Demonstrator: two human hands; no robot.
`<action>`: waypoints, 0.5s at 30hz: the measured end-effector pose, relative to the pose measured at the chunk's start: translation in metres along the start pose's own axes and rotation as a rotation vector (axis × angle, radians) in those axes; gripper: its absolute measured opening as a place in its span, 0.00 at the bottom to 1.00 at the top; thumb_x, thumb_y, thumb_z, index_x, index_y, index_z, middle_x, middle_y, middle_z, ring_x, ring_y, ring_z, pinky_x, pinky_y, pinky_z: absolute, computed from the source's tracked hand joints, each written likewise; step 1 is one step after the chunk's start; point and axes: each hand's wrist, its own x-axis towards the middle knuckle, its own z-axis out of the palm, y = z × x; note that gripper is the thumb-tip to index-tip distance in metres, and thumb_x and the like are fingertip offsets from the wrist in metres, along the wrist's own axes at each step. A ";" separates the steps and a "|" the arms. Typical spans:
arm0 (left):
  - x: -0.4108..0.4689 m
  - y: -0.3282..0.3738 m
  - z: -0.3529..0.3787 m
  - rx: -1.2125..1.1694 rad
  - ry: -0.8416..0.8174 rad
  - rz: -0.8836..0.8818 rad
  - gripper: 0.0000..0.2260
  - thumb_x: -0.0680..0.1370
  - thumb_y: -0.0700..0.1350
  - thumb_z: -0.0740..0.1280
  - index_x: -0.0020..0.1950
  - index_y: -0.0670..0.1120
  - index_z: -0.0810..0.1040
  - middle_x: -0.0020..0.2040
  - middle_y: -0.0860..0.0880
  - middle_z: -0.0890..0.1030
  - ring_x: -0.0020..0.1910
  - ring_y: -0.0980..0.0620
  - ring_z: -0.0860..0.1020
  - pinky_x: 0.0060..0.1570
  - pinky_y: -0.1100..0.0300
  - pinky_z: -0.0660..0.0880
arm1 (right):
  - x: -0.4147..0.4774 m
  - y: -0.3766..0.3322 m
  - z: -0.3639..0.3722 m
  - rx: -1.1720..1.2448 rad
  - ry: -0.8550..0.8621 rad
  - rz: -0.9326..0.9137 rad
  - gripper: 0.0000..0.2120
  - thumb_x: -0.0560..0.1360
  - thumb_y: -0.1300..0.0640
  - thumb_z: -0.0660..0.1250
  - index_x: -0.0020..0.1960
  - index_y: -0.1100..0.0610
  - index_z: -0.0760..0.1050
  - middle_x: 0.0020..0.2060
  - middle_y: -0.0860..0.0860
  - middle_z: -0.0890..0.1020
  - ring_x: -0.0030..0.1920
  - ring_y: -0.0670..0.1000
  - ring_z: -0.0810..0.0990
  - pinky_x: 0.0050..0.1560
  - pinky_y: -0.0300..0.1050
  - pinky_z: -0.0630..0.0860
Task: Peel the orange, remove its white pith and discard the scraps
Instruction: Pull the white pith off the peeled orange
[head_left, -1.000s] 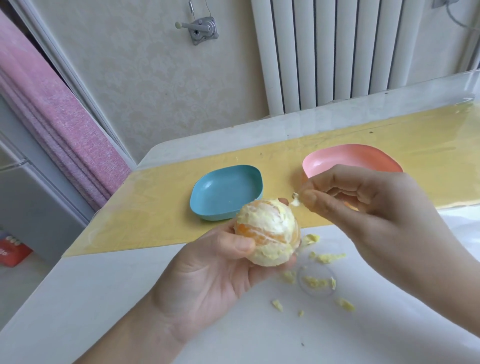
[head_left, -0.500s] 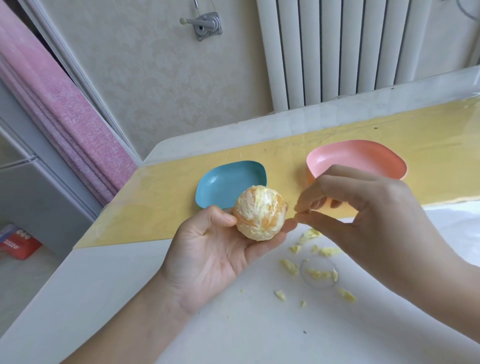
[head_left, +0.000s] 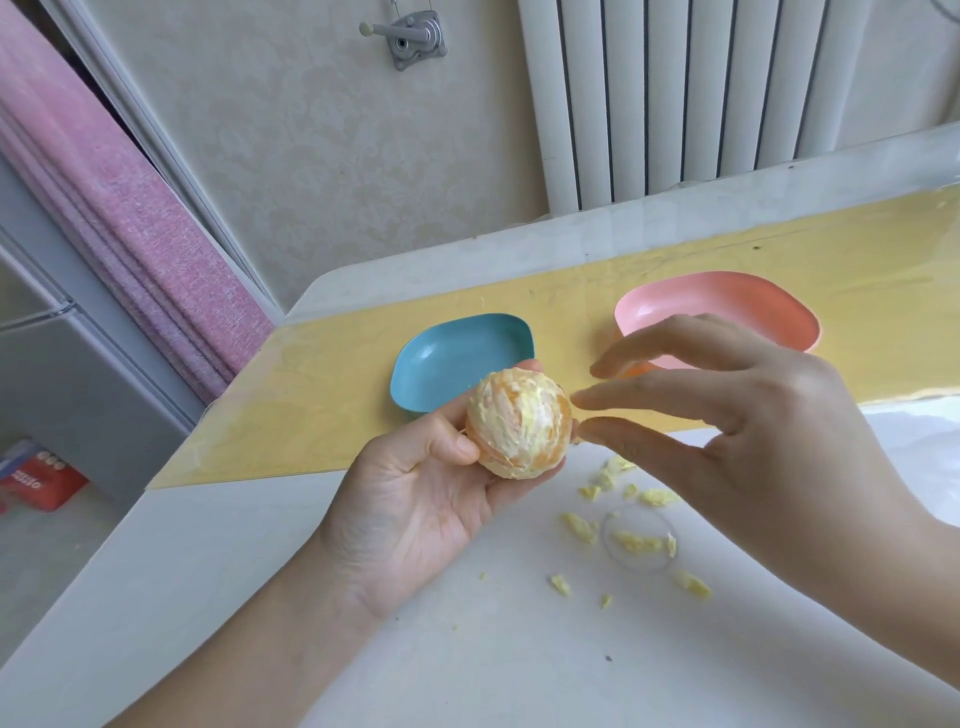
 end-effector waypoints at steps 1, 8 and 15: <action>0.000 0.000 0.000 0.002 -0.002 0.004 0.29 0.62 0.34 0.68 0.64 0.37 0.76 0.60 0.38 0.78 0.56 0.42 0.79 0.59 0.50 0.76 | 0.000 0.000 0.000 0.010 0.015 -0.009 0.06 0.73 0.50 0.69 0.47 0.49 0.84 0.42 0.46 0.81 0.38 0.46 0.76 0.40 0.26 0.65; 0.000 -0.001 0.000 0.167 0.038 0.040 0.28 0.61 0.36 0.62 0.61 0.41 0.79 0.56 0.40 0.78 0.59 0.42 0.74 0.60 0.52 0.75 | -0.002 -0.007 0.000 0.194 -0.007 -0.013 0.13 0.73 0.48 0.69 0.54 0.51 0.82 0.43 0.46 0.80 0.38 0.47 0.78 0.37 0.29 0.69; -0.004 0.000 0.003 0.387 -0.022 0.123 0.30 0.64 0.35 0.66 0.67 0.43 0.74 0.59 0.42 0.78 0.60 0.45 0.77 0.59 0.57 0.74 | -0.003 -0.011 0.000 0.210 0.044 -0.017 0.08 0.69 0.52 0.73 0.48 0.52 0.83 0.39 0.45 0.81 0.39 0.41 0.79 0.38 0.32 0.74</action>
